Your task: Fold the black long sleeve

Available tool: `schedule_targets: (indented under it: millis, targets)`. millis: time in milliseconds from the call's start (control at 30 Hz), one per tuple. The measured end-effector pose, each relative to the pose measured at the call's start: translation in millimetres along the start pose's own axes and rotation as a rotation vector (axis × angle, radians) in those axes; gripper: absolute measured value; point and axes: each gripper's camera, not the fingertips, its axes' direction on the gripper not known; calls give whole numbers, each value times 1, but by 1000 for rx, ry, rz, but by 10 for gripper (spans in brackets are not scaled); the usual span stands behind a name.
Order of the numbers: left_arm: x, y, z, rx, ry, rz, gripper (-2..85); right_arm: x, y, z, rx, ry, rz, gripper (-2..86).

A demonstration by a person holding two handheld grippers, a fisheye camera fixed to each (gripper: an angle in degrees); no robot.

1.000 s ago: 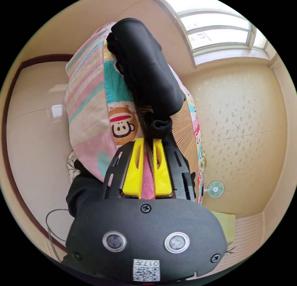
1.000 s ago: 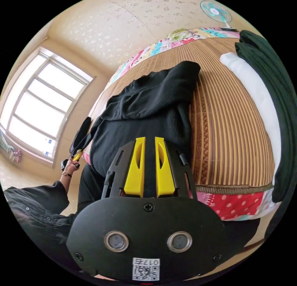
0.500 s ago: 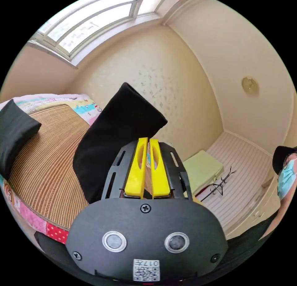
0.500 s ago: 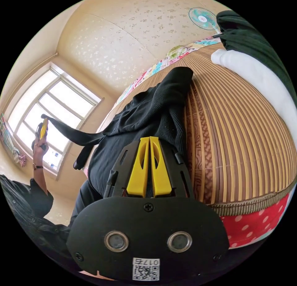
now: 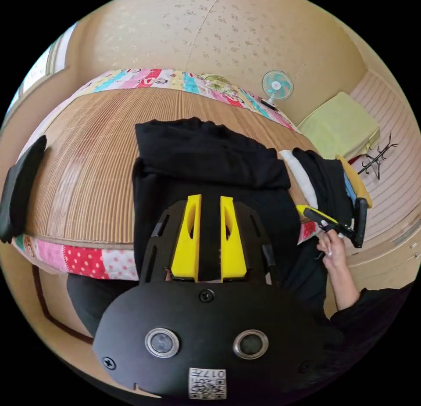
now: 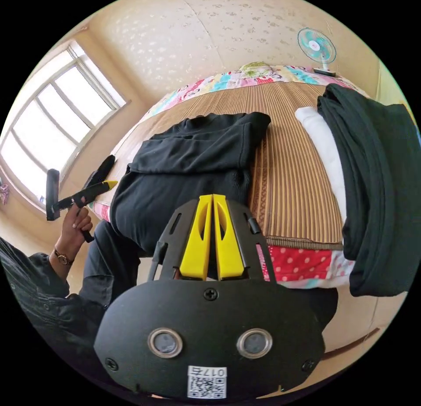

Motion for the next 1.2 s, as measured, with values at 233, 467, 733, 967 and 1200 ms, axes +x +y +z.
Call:
schedule_targets:
  millis: [233, 467, 733, 967, 1200]
  targets:
    - [-37, -11, 44, -153, -95, 2, 16, -35, -65, 105, -312, 328, -194, 2]
    - [-65, -167, 84, -275, 112, -165, -1, 5, -227, 143, -453, 195, -37, 5]
    - [-77, -99, -43, 175, 107, -32, 97, 41, -140, -13, -45, 66, 117, 67]
    - [-119, 0, -9, -47, 114, -132, 145, 86, -19, 11, -296, -53, 340, 108]
    - [-154, 25, -12, -29, 138, -294, 65, 97, -26, 2, -330, -201, 372, 60]
